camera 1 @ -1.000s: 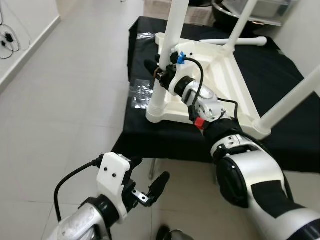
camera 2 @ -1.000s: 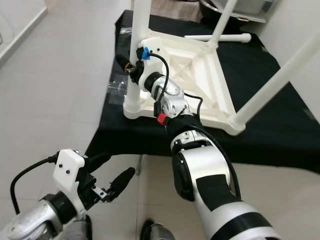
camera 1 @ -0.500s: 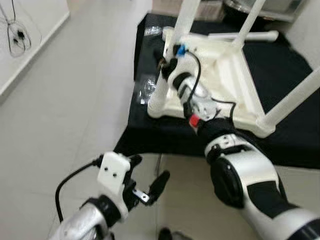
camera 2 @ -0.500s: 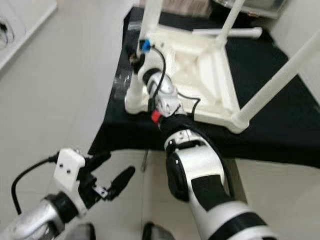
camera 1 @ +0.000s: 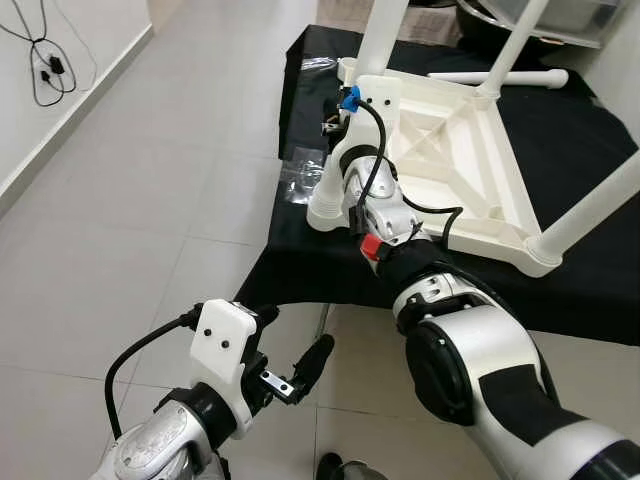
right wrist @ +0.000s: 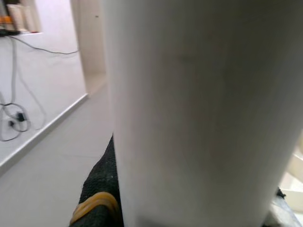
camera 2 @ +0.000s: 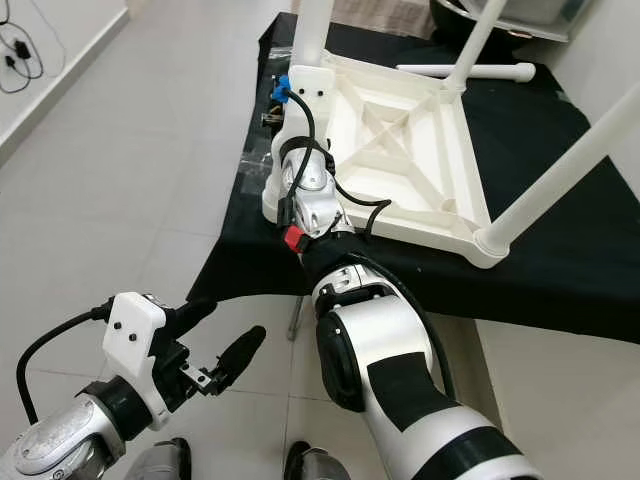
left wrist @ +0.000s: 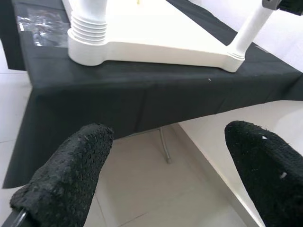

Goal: Building children table

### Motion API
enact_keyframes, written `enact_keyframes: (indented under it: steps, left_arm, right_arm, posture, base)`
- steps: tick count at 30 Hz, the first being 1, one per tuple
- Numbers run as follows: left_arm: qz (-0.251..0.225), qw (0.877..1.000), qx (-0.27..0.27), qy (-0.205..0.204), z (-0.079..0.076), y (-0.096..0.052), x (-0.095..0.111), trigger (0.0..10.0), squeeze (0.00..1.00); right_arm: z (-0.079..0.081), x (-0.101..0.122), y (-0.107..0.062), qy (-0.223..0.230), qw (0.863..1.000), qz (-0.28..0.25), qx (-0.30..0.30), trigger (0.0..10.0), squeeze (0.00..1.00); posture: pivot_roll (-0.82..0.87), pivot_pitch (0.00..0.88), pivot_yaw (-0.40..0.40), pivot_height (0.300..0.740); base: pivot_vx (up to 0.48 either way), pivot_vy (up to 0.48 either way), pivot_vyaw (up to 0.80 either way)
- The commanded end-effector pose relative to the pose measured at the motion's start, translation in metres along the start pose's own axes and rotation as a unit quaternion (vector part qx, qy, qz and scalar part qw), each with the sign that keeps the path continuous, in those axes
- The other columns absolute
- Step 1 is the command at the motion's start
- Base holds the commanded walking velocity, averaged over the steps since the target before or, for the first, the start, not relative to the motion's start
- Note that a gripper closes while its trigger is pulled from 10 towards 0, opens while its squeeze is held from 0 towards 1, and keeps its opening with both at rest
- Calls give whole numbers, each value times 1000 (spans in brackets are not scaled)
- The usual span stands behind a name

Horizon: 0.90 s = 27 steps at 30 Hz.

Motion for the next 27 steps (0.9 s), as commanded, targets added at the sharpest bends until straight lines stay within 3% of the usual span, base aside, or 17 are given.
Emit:
enact_keyframes:
  steps: [1, 7, 9, 12, 17, 27]
  left_arm:
    - [9, 1000, -3, -5, -1, 0, -5, 10000, 0]
    - [10, 1000, 0, -4, 0, 0, -5, 10000, 0]
    - [10, 1000, 0, -4, 0, 0, -5, 10000, 0]
    - [9, 1000, 1, -6, 0, 0, -5, 10000, 0]
    - [9, 1000, 2, -5, 1, -1, -5, 10000, 0]
    - [12, 1000, 6, -3, 3, -2, -7, 10000, 0]
  right_arm:
    - [-18, -30, -6, -22, 998, 47, -43, 10000, 0]
    - [-26, -37, -17, 1, 987, 62, -150, 10000, 0]
    - [-26, -37, -17, 1, 987, 62, -150, 10000, 0]
    - [-30, -48, -27, 16, 976, 82, -203, 10000, 0]
    - [-33, -50, -43, -19, 951, 90, -294, 10000, 0]
    - [-15, -46, -56, -5, 939, 94, -332, 10000, 0]
  posture:
    - [158, 208, -159, 740]
    - [156, 210, -163, 740]
    - [156, 210, -163, 740]
    - [158, 209, -164, 740]
    - [161, 211, -165, 740]
    - [169, 214, -170, 740]
  base:
    - [0, 0, 0]
    - [0, 0, 0]
    - [0, 0, 0]
    - [0, 0, 0]
    - [0, 0, 0]
    - [0, 0, 0]
Point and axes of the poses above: a point about 5 cm out from each wrist's last joint towards the gripper, its own y axis pointing out of the wrist towards the gripper, its own x axis along the axis of the wrist's last joint, z = x × y, the point moved 6 cm from there along y, pointing out of the wrist towards the gripper, and after that the axes turned 1 degree about -y, right-handed, at the moved point
